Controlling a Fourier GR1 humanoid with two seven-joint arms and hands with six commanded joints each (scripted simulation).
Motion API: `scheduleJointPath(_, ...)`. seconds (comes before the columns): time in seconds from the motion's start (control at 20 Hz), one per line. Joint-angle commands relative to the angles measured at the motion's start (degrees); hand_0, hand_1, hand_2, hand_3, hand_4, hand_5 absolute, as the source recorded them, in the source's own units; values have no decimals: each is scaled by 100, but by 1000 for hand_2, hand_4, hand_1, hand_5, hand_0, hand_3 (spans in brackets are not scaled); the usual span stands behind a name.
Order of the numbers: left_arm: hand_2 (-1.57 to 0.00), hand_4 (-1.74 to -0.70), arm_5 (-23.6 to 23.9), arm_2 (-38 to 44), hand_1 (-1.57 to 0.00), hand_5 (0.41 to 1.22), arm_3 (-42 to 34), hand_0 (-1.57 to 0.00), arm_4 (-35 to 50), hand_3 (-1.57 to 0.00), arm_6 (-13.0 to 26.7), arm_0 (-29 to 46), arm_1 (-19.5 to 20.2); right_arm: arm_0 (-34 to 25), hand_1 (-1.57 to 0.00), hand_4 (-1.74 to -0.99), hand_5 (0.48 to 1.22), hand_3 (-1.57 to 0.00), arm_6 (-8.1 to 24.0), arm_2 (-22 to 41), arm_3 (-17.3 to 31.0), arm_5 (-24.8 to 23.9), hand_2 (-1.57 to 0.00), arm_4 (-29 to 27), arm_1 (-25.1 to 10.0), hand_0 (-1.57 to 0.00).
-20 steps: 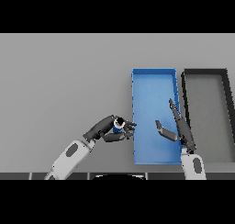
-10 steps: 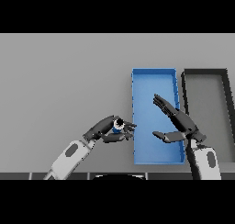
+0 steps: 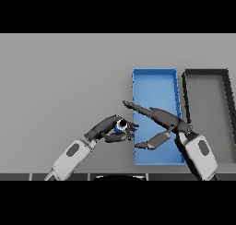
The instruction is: Pick up the blue pipe and place it into the blue bin.
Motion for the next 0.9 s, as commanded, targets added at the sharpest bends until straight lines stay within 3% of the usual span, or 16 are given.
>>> scheduleJointPath(0.0, -1571, -1728, -26, 5, -1571, 1221, 20, -1571, -33, -1444, -74, -9, 20, -187, 1, -1307, 497, 1, 30, 104, 138, 60, 1, 35, 106, 1)
scheduleJointPath(0.1, -1571, -1627, -101, 29, -1571, 1221, 31, -1571, 13, -1490, -235, 36, 24, -477, 1, -1270, 510, 1, 101, 287, 212, 115, 1, 108, 261, 1)
scheduleJointPath(0.25, -1571, -1542, -182, 72, -1571, 1221, 90, -1571, 78, -1529, -176, -41, -18, -784, 1, -1243, 522, 1, 205, 504, 523, 168, 1, 377, 508, 1)
scheduleJointPath(0.5, -1571, -1473, -206, 119, -1571, 1221, 212, -1571, -113, -1557, -289, -54, -56, -1147, 1, -1210, 498, 1, 425, 759, 878, 196, -9, 343, 839, 1)
scheduleJointPath(0.55, -1571, -1525, -231, 58, -1571, 1221, 151, -1571, -113, -1560, -161, 36, -53, -1265, -34, -1236, 493, -26, 464, 777, 984, 218, -54, 370, 888, -17)
scheduleJointPath(0.6, -1571, -1568, -239, 98, -1571, 1221, 137, -1571, -137, -1284, -219, 44, -24, -1415, -140, -1291, 483, -116, 559, 808, 1081, 238, -160, 362, 949, -107)
scheduleJointPath(0.65, -1571, -1603, -121, 48, -1571, 1221, 228, -1571, -371, -1190, 83, -49, -56, -1519, -299, -1348, 477, -252, 508, 785, 1137, 286, -308, 373, 967, -264)
scheduleJointPath(0.7, -1571, -1630, -116, -33, -1527, 1221, 169, -1571, -549, -1119, 143, -102, 78, -1546, -487, -1365, 477, -516, 520, 836, 1148, 335, -492, 385, 1023, -475)
scheduleJointPath(0.75, -1571, -1647, -63, 0, -1536, 1221, 17, -1571, -516, -1121, 290, -68, 86, -1640, -704, -1433, 486, -659, 433, 808, 1239, 376, -708, 308, 1006, -694)
scheduleJointPath(0.8, -1571, -1665, -73, -12, -1543, 1221, -15, -1571, -554, -1211, 171, -50, 102, -1672, -877, -1486, 516, -775, 299, 882, 1260, 342, -881, 275, 1106, -869)
scheduleJointPath(0.85, -1571, -1680, -74, 51, -1548, 1221, 13, -1571, -488, -1283, 42, 20, 73, -1732, -1016, -1527, 570, -880, 401, 883, 1334, 290, -1019, 175, 1129, -1010)
